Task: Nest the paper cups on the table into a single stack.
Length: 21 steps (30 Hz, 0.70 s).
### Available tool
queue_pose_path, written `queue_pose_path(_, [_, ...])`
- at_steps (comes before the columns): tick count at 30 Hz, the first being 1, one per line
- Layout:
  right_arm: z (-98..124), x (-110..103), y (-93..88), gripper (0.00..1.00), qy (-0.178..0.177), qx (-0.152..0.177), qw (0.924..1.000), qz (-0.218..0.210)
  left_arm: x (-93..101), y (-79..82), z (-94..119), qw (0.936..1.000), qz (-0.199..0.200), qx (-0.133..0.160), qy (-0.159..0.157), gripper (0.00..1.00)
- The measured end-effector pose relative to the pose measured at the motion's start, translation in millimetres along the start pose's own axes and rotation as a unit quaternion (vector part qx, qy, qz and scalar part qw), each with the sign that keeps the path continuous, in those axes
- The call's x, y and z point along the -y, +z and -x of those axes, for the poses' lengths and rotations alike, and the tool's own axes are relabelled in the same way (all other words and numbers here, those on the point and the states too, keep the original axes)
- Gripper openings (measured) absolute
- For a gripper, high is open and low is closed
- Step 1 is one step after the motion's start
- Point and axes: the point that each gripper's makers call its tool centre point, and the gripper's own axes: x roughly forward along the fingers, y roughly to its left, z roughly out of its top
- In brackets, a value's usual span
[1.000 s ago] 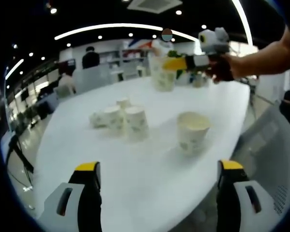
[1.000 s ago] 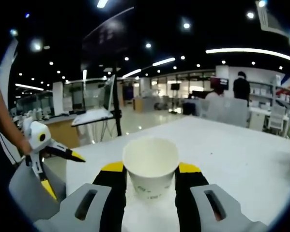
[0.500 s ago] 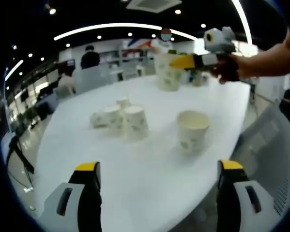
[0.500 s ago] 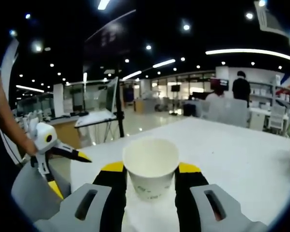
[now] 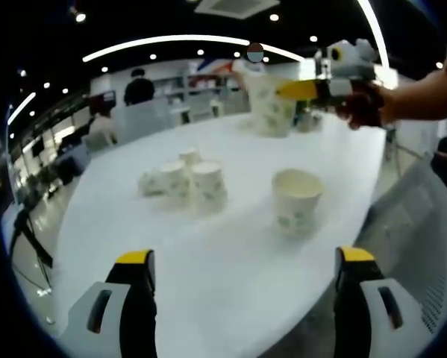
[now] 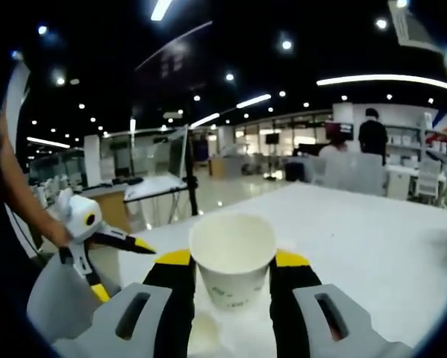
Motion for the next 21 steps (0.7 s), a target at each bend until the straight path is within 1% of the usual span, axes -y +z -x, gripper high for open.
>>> queue_pose_path(2, [2.2,-3.4,-1.5,0.35,0.004,-0.001,1.0,0.008,0.2,-1.2,-0.3,1.0,-0.001,-0.004,-0.001,0.99])
queue_pose_path(7, [7.0,-7.6,-2.9,0.35,0.003,0.002,1.0,0.0,0.4,-1.5,-0.4,1.0,-0.002,-0.004,0.0,0.99])
queue_pose_path(12, [7.8,-13.2,-5.7,0.35,0.005,0.001,1.0,-0.003,4.7,-0.3,0.3,1.0,-0.007,-0.002,-0.003,0.99])
queue_pose_path(15, [4.6,-18.9,-3.2,0.35,0.005,-0.001,1.0,0.001,3.4,-2.1,1.7,0.9999,-0.01,-0.004,0.001,0.99])
queue_pose_path(18, [2.5,-20.9,1.5,0.35,0.003,0.004,1.0,-0.001,1.1,0.6,-0.6,1.0,-0.01,-0.001,0.0,0.99])
queue_pose_path(20, [1.5,-22.9,5.6,0.35,-0.001,0.008,1.0,-0.001,3.4,-1.2,-0.9,0.9999,-0.008,-0.002,-0.007,0.99])
queue_pose_path(21, [1.3,-24.1,7.7,0.36,-0.005,0.01,0.9999,-0.001,5.9,2.4,-0.3,0.9998,-0.011,0.007,-0.012,0.99])
